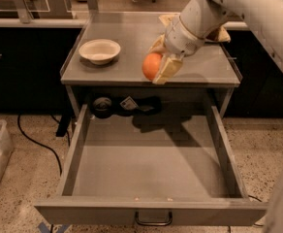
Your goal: Pick orange from top drawer and place on counter
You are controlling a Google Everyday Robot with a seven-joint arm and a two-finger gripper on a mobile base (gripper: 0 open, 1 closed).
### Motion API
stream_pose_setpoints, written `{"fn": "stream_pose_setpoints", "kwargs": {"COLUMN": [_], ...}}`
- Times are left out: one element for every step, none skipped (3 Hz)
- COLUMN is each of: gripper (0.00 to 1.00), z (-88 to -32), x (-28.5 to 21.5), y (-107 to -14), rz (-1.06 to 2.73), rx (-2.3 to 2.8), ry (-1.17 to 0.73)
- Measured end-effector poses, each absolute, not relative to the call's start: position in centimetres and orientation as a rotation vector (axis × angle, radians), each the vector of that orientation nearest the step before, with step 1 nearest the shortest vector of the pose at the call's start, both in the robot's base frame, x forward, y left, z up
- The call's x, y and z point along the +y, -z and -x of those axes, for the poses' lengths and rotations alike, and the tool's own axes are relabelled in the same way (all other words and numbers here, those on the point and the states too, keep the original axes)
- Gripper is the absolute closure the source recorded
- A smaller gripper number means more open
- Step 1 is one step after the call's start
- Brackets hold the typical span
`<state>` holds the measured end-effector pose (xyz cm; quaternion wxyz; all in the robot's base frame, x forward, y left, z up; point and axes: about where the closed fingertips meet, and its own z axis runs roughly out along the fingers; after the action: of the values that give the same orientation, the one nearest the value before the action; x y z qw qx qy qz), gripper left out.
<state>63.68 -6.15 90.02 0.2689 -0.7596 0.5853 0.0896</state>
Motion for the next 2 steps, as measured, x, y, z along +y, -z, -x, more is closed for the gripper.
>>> {"fn": "stream_pose_setpoints", "kwargs": {"gripper": [1.00,1.00], "z": [-65.09,-65.09], "x": [-5.79,-5.79], "y": [-93.06,-93.06], "rz": [2.013,2.013], "rx": [1.537,1.537], "ry": [-0.191,-0.191]}}
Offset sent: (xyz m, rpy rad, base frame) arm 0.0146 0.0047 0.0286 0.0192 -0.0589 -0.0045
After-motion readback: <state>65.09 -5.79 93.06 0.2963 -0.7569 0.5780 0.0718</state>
